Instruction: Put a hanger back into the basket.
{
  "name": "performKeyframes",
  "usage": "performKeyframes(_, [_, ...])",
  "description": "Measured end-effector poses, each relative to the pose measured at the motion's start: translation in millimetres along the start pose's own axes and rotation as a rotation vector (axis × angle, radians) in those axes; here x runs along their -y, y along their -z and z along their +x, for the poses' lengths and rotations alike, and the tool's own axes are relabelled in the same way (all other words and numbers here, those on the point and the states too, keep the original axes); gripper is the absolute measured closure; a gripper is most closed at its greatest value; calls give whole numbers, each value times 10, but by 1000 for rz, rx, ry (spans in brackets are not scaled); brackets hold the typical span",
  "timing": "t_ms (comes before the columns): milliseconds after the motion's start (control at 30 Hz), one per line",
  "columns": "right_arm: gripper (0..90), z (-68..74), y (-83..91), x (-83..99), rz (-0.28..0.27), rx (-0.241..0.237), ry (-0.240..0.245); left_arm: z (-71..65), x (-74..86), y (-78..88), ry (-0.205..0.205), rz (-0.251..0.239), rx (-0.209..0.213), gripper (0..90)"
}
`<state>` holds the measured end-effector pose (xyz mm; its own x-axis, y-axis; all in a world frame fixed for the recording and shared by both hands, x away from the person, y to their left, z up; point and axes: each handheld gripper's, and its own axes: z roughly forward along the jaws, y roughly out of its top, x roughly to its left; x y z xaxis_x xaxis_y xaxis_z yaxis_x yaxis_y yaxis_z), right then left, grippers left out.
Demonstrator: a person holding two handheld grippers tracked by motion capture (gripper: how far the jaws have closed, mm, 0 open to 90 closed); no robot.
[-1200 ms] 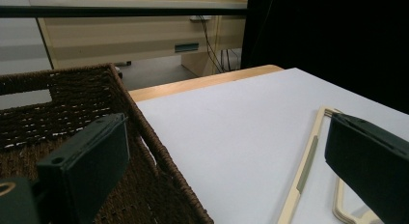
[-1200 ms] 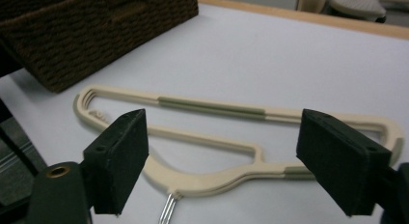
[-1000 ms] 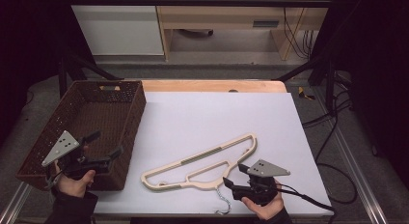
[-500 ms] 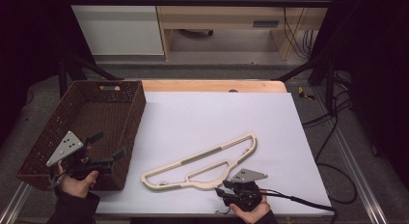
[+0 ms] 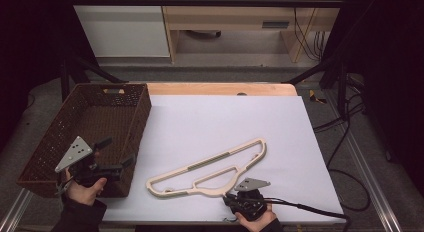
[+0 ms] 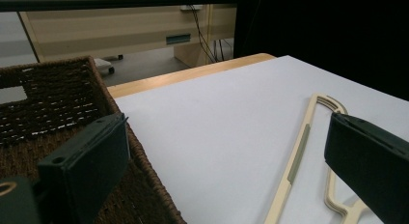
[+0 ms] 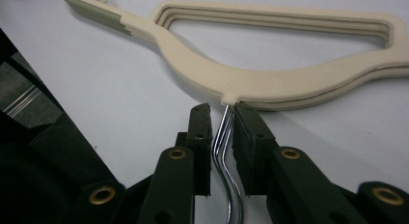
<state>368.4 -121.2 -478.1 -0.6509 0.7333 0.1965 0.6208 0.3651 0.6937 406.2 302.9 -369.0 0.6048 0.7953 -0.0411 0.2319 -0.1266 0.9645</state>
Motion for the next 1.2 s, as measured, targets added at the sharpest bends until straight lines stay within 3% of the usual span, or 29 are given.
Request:
performKeyframes(433, [866,7,47,-31,-7,29,-75,-101,19,-91,-24,29,20,20])
performKeyframes(633, [884,-12,79,-54,-24,50,-86,-261,-25,-120,-53,26,52,21])
performKeyframes(700, [885,-29,84,-55,-25,51,-67,-335,-35,-143,-64,31,64,24])
performKeyframes(800, [886,-13,96,-72,-24,56,-97,-472,-36,-209,-77,45,90,25])
performKeyframes(867, [887,-21,115,-83,-30,55,-91,-580,-22,-279,-83,63,114,27])
performKeyframes(967, [888,-47,140,-96,-40,54,-63,-752,11,-403,-99,106,154,29])
performKeyframes(1067, [889,-51,167,-118,-37,53,-65,-930,39,-538,-127,150,191,33])
performKeyframes(1100, [889,-66,181,-128,-45,53,-51,-1048,59,-646,-151,183,219,37])
performKeyframes(1133, [889,-66,181,-128,-45,53,-51,-1048,59,-646,-151,183,219,39])
performKeyframes(1200, [890,-71,209,-146,-44,51,-51,-1214,115,-840,-185,245,252,46])
